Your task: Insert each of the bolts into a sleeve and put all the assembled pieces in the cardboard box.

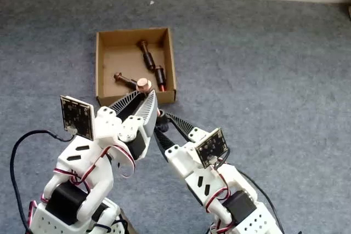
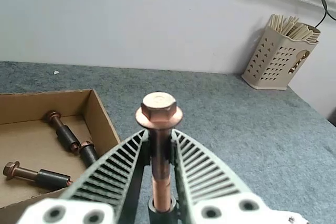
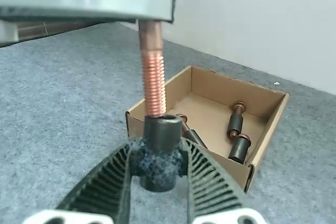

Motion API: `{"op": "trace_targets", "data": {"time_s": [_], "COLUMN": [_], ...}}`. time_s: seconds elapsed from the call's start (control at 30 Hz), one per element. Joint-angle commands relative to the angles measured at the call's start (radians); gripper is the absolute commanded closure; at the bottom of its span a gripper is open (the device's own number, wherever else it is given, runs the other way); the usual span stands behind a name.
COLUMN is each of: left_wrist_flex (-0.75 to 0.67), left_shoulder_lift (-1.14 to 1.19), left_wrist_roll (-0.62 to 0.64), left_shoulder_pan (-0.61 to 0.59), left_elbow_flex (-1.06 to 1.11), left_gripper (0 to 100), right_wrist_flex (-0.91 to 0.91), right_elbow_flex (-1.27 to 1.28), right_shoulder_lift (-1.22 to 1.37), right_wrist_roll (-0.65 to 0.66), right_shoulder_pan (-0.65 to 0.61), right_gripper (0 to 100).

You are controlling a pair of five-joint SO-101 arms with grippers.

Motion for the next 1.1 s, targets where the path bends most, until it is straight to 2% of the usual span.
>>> {"op": "trace_targets", "data": {"time_s": [0.0,0.47,0.63,0.8,0.87,0.97,1.07], "left_wrist_flex": [-0.025,-0.048,-0.044,-0.041,-0.038,0.017,0.074], "left_shoulder_lift": [-0.007,-0.007,-0.007,-0.007,-0.007,-0.007,-0.007], "left_wrist_roll": [-0.003,-0.003,-0.003,-0.009,-0.015,-0.084,-0.081], "left_shoulder_pan": [0.024,0.024,0.024,0.024,0.024,0.024,0.024], "left_elbow_flex": [-0.001,0.065,0.064,0.061,0.064,0.062,0.061], "left_gripper": [99,99,99,99,96,86,78], "right_wrist_flex": [-0.039,-0.039,-0.039,-0.039,-0.039,-0.041,-0.085], "right_elbow_flex": [0.03,0.028,0.027,0.022,0.022,0.019,0.021], "right_shoulder_lift": [-0.024,-0.024,-0.024,-0.024,-0.024,-0.024,-0.024], "right_wrist_roll": [0.012,0.015,0.098,0.106,0.106,0.118,0.118], "right_shoulder_pan": [-0.012,-0.022,-0.031,-0.028,-0.027,-0.027,-0.025], "right_gripper": [99.5,99.5,99.5,99.5,99.5,99.5,99.5]}}
